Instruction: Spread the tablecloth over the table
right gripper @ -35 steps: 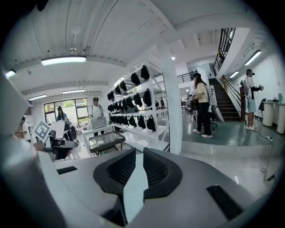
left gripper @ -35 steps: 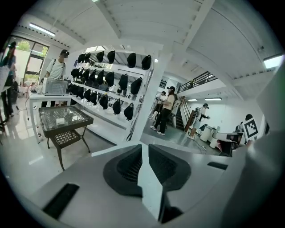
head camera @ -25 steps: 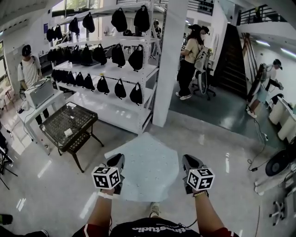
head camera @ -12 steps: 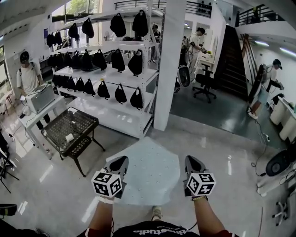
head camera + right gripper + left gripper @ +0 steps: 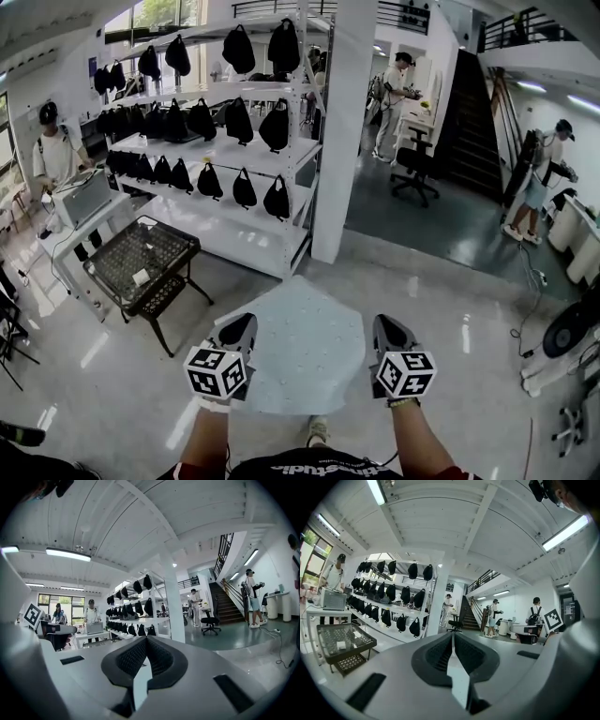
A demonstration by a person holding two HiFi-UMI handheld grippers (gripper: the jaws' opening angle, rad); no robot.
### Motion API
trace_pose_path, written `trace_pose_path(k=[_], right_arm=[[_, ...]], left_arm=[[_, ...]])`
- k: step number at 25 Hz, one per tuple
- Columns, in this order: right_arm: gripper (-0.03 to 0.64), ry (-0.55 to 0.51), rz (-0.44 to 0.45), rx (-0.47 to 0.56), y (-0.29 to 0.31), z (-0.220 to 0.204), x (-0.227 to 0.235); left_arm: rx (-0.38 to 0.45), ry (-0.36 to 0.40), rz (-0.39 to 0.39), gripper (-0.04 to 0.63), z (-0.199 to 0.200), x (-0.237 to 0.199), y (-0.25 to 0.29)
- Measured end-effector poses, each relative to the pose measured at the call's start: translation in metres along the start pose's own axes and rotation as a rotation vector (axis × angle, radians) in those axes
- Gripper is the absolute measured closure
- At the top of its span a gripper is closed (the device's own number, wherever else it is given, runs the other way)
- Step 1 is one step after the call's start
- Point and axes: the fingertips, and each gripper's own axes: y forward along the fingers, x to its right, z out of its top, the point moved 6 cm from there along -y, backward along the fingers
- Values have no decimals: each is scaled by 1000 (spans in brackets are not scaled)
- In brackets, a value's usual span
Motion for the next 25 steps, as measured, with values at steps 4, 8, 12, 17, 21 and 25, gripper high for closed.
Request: trace_pose_path(k=[4, 8, 12, 17, 21, 25], right_arm=[[592, 5, 8, 13, -4, 1, 0], [592, -4, 6, 19, -7, 2, 1], [592, -18, 8, 17, -8, 1, -1], [592, -20, 7, 8, -10, -1, 0], [592, -23, 11, 6, -11, -1, -1], [592, -13, 14, 2, -12, -2, 0]], left_arm=[[26, -22, 30, 563, 2, -2, -1], [33, -31, 37, 562, 1, 0, -3], [34, -32, 34, 563, 0, 1, -3], [31, -39, 32, 562, -2, 2, -4], [28, -40, 35, 563, -4, 2, -6], [27, -40, 32, 563, -4, 4, -5]])
